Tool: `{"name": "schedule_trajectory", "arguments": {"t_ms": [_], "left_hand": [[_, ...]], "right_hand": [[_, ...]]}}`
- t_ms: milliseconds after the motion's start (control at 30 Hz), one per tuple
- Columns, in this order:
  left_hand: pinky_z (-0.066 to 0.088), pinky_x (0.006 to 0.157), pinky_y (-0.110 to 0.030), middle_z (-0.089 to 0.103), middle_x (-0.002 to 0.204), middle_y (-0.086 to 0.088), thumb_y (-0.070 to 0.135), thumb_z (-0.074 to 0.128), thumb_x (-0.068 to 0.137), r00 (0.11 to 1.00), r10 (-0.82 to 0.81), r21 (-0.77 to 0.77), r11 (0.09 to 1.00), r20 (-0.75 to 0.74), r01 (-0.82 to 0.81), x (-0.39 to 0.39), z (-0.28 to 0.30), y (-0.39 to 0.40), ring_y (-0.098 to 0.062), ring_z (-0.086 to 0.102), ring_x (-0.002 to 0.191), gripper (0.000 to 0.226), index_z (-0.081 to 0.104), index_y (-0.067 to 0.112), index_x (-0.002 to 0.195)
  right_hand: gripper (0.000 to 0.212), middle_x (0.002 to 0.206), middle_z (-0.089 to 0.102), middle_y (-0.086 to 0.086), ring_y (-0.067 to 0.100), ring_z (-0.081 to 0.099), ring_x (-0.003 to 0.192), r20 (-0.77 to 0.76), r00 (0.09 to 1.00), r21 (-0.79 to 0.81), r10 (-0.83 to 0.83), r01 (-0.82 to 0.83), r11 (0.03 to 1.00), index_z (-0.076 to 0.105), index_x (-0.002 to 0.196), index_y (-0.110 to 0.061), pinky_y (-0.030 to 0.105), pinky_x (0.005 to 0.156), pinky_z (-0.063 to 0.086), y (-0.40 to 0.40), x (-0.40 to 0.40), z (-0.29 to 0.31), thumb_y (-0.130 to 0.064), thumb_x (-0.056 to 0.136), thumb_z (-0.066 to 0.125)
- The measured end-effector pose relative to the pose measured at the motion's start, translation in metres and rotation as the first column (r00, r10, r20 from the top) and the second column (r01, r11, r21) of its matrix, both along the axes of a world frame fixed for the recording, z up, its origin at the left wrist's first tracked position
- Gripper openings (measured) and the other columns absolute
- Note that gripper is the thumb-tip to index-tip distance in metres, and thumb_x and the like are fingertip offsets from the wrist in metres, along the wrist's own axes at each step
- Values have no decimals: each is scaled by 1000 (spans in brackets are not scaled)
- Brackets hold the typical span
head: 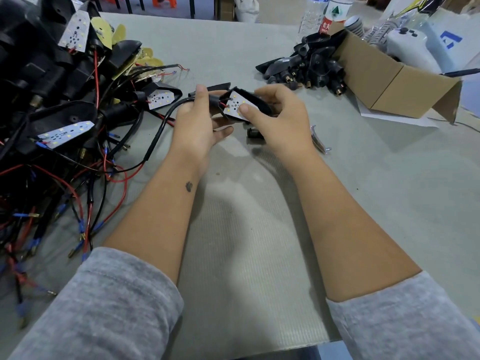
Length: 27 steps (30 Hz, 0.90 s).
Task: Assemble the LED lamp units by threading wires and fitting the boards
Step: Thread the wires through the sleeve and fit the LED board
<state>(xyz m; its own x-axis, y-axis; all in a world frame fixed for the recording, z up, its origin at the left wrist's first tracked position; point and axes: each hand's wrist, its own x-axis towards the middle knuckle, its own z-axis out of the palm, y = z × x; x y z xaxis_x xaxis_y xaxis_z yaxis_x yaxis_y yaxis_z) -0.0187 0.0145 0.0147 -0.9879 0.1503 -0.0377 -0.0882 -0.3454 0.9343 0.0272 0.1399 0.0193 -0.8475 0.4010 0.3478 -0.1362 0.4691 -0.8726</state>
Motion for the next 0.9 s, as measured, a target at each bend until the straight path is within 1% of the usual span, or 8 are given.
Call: {"name": "schedule_trajectory", "arguments": {"t_ms": [100,233,400,533,633,733,800,900], "left_hand": [[50,54,-24,72,79,-4,38,35,105,998,35,45,998,50,-37,-2,2,0,-16,67,69,41,62,15,84],[53,55,-23,72,79,-5,40,34,105,996,49,114,992,81,-58,-3,3,-3,-14,68,69,43,63,14,87],[59,78,-35,74,81,-4,34,40,104,999,22,195,980,29,-27,-3,5,-5,-18,70,78,33,62,13,90],[57,76,-31,73,87,-1,23,40,105,1000,14,186,982,-12,-12,-3,4,-6,-16,70,79,26,63,13,97],[58,72,-33,72,82,-1,22,43,104,998,58,154,987,-13,-56,-2,3,-7,-18,70,73,27,64,13,90],[59,64,-32,71,73,1,24,46,103,997,79,128,989,-8,-77,-1,3,-8,-19,70,68,28,63,14,83],[57,62,-30,71,78,-2,27,46,103,998,65,93,994,-14,-63,0,3,-9,-18,70,68,29,63,15,83],[56,57,-28,69,89,-8,30,44,103,998,59,30,998,-32,-58,0,2,-7,-18,69,70,30,62,16,83]], "right_hand": [[10,71,59,-6,3,53,60,37,997,10,73,-74,997,64,81,-16,19,56,43,-4,1,3,-20,86,72],[15,69,56,10,15,49,56,48,993,-81,105,-101,992,63,78,-13,23,47,45,-8,2,6,-19,86,73],[19,68,53,14,15,46,48,33,995,-231,97,-87,969,58,84,-4,24,44,40,-6,1,5,-16,87,72],[19,61,55,5,13,48,43,82,986,-254,146,-121,960,59,87,-3,23,43,39,-3,0,2,-17,88,71],[20,59,54,4,13,43,43,110,963,-259,247,-212,942,67,97,1,22,43,34,-2,1,2,-18,90,69],[17,57,50,2,10,39,42,158,943,-230,294,-255,939,66,80,-9,20,42,29,-2,4,4,-23,90,69],[21,58,50,2,9,39,42,201,934,-207,297,-256,944,61,74,-14,18,41,29,0,6,5,-26,89,70],[23,57,51,-1,7,41,41,216,924,-190,315,-277,942,59,75,-12,16,39,30,1,7,5,-26,87,72]]}}
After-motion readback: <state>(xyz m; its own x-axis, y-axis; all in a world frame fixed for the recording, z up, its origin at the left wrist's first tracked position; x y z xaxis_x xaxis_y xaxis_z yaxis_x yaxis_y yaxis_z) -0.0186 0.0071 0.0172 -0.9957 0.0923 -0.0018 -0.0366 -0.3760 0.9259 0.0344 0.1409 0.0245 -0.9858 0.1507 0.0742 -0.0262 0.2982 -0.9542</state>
